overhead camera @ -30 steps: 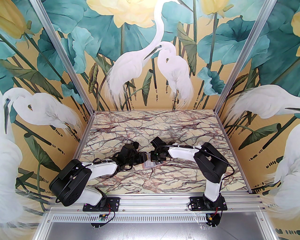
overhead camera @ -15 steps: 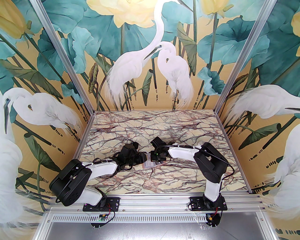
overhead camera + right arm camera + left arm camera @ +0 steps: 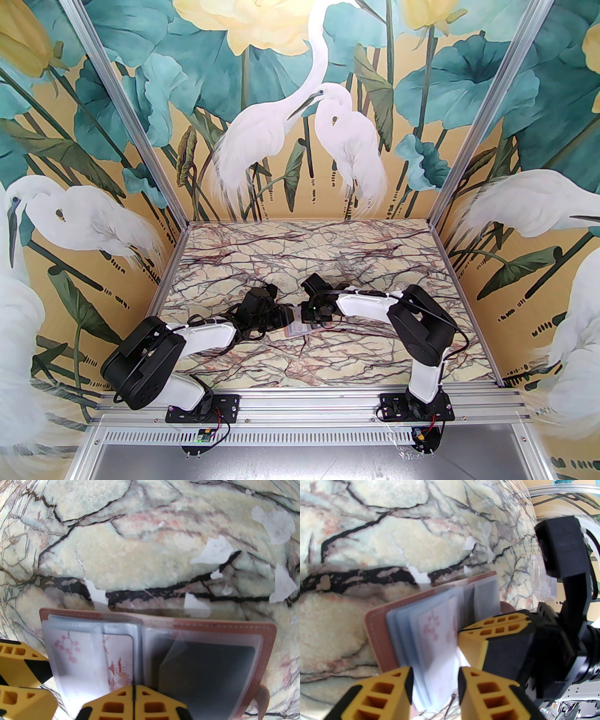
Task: Put the credit cards into the card holder
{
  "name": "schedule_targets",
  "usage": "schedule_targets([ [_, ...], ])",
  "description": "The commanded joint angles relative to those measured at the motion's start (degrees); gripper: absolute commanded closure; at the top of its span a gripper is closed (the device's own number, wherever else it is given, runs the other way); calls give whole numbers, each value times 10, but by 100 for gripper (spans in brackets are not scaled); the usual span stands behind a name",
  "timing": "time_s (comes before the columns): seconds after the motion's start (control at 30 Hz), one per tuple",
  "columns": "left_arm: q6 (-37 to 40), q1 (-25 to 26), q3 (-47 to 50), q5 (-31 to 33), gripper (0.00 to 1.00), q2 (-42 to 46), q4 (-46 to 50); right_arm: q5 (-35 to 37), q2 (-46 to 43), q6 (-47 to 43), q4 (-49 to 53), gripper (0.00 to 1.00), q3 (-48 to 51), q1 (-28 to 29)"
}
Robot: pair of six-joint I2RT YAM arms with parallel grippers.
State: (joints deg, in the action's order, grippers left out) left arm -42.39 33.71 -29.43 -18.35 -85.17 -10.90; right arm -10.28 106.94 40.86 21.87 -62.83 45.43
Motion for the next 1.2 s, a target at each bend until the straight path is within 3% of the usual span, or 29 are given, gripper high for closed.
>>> schedule_targets([
  [0.0,9,1,-16,-8,61,-13,0,8,29,-2,14,92,10,2],
  [1.17,11,7,-25,-3,62,-9,11,4,32,-5,16,92,8,2],
])
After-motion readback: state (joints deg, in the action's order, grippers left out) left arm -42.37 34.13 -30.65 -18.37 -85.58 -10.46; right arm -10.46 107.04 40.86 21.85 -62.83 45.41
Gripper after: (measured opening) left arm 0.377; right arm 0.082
